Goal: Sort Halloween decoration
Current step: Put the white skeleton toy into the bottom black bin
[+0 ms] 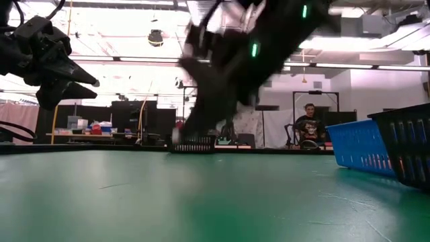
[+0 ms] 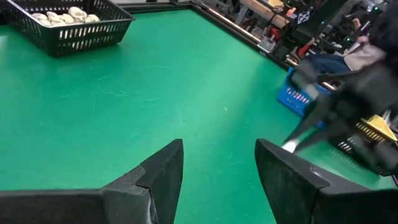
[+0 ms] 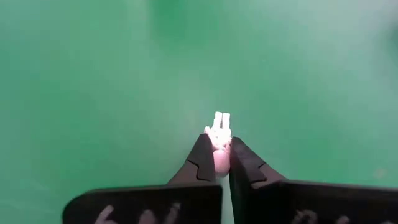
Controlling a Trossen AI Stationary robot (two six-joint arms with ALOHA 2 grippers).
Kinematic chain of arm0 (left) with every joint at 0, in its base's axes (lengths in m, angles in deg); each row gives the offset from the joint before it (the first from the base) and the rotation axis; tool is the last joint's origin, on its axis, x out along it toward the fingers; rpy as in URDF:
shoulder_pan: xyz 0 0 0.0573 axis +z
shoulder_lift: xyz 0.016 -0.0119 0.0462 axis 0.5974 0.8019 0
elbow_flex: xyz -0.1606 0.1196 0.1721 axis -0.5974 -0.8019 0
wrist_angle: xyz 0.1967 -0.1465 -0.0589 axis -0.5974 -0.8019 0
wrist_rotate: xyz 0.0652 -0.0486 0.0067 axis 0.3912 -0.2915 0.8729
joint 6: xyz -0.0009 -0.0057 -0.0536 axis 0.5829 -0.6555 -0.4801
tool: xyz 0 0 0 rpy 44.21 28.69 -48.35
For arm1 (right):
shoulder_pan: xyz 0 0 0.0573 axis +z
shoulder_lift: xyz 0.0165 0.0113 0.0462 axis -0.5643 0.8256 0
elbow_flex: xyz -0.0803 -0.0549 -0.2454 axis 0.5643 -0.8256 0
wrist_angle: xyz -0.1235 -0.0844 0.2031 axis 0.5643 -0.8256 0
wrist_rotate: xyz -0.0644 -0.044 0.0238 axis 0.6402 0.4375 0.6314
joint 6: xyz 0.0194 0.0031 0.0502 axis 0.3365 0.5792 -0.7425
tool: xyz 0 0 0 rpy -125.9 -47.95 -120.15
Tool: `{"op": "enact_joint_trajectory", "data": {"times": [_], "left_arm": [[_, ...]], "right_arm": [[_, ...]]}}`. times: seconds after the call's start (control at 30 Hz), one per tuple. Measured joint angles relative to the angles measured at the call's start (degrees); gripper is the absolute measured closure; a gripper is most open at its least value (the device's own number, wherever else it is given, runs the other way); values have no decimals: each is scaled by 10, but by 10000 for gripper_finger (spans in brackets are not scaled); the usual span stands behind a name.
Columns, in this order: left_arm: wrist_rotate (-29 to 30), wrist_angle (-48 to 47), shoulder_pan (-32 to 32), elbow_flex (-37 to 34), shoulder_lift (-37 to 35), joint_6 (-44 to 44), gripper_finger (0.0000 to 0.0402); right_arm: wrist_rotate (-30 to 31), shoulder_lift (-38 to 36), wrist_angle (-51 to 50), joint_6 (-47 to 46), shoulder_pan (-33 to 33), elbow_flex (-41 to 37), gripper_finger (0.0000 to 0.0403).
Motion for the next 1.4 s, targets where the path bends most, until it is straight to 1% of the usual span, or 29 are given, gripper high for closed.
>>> {"op": "enact_joint_trajectory", "data": {"times": [0.2, 0.3, 0.43, 0.63, 0.73, 0.83, 0.97, 1.07, 1.2, 1.4], "left_arm": [[0, 0, 0, 0, 0, -2, 213], [0, 0, 0, 0, 0, -4, 213], [0, 0, 0, 0, 0, -4, 213], [0, 0, 0, 0, 0, -3, 213], [0, 0, 0, 0, 0, -3, 213], [0, 0, 0, 0, 0, -3, 213], [1, 0, 0, 0, 0, -3, 213], [1, 0, 0, 0, 0, -3, 213], [2, 0, 0, 0, 0, -4, 213], [2, 0, 0, 0, 0, -4, 213]], "right_arm": [[-5, -92, -81, 10, 15, 1, 387], [-38, -143, -137, 4, 35, 1, 387], [-79, -204, -243, -57, 72, 3, 387], [-92, -258, -379, -190, 154, 3, 387], [-92, -265, -426, -257, 198, 3, 387], [-92, -264, -452, -315, 238, 3, 387], [-92, -251, -459, -375, 282, 3, 387], [-92, -245, -461, -418, 302, 3, 381], [-95, -246, -461, -468, 311, 3, 354], [-107, -246, -457, -485, 314, 3, 301]]}}
